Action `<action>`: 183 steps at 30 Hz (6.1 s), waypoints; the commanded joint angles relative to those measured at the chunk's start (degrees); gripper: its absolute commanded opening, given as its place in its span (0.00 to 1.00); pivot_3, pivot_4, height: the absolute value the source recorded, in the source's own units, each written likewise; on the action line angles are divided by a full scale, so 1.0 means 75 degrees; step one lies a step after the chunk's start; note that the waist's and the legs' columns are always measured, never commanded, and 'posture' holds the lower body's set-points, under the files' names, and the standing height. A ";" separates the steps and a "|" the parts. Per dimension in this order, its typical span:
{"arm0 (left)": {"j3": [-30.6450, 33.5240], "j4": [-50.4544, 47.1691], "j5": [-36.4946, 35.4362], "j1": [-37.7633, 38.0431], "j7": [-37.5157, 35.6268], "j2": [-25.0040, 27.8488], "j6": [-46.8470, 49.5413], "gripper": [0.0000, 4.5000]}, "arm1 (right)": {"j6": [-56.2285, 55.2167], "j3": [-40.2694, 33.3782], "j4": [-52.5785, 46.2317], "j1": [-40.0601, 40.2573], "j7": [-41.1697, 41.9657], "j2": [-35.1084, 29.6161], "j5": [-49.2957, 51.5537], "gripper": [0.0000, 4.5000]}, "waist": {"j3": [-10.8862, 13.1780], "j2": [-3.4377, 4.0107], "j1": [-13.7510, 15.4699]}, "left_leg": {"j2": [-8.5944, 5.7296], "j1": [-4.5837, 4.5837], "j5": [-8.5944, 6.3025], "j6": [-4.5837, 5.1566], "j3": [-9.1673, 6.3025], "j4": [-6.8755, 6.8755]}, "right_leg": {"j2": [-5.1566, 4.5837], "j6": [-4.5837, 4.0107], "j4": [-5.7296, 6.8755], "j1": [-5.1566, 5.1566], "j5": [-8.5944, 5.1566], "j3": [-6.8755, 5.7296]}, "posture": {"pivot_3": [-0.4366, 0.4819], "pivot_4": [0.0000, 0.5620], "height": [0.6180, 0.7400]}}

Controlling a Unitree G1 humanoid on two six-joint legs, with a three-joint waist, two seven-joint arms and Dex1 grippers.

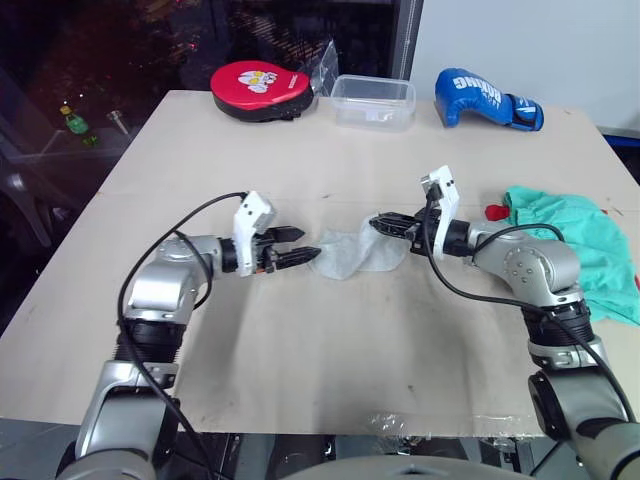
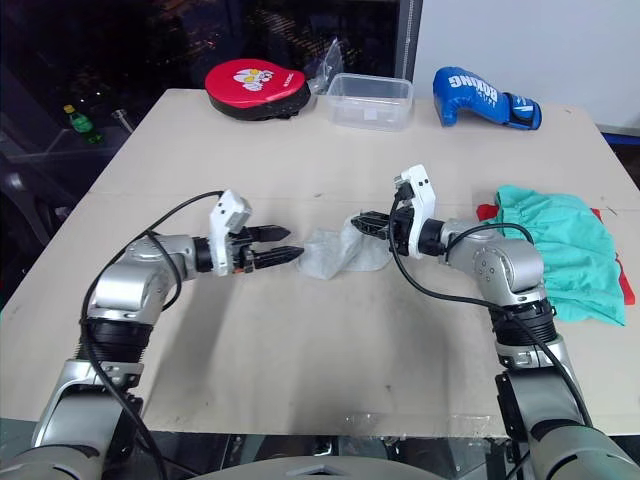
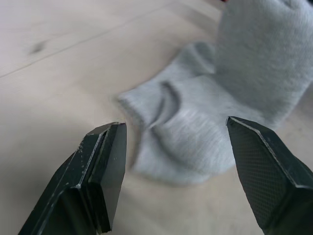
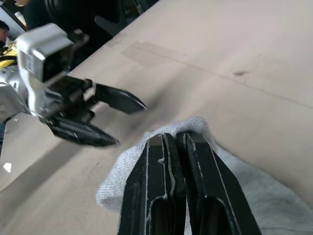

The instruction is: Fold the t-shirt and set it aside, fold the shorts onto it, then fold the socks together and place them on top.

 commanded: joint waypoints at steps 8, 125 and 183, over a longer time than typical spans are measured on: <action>-0.0843 0.1941 0.1027 -0.0864 -0.0156 -0.0490 -0.1723 0.38 | 0.0132 -0.0311 -0.0920 0.0449 -0.0458 0.0185 0.0137 0.00 | 0.0001 -0.0001 -0.0005 | -0.0003 -0.0001 -0.0001 0.0001 0.0006 -0.0002 | 0.0001 0.0000 -0.0004 -0.0001 0.0000 0.0004 | 0.48 0.27 1.00; 0.1168 -0.0531 -0.0760 0.2089 0.0089 0.0348 -0.2587 0.02 | -0.0170 -0.0568 -0.1159 0.0338 -0.0774 0.0612 0.0379 0.00 | 0.0020 0.0025 -0.0037 | 0.0005 0.0002 -0.0010 0.0017 -0.0002 -0.0015 | -0.0014 0.0001 -0.0009 -0.0001 -0.0001 -0.0016 | 0.48 0.27 1.00; -0.0374 0.0334 0.1083 0.0353 0.1183 -0.0471 -0.2969 0.79 | -0.0971 0.0506 0.0883 0.1288 -0.0103 0.1310 -0.1350 0.87 | 0.0024 0.0019 -0.0030 | 0.0001 0.0007 0.0000 -0.0001 0.0008 -0.0021 | -0.0004 0.0001 -0.0013 0.0002 0.0000 -0.0009 | 0.48 0.27 1.00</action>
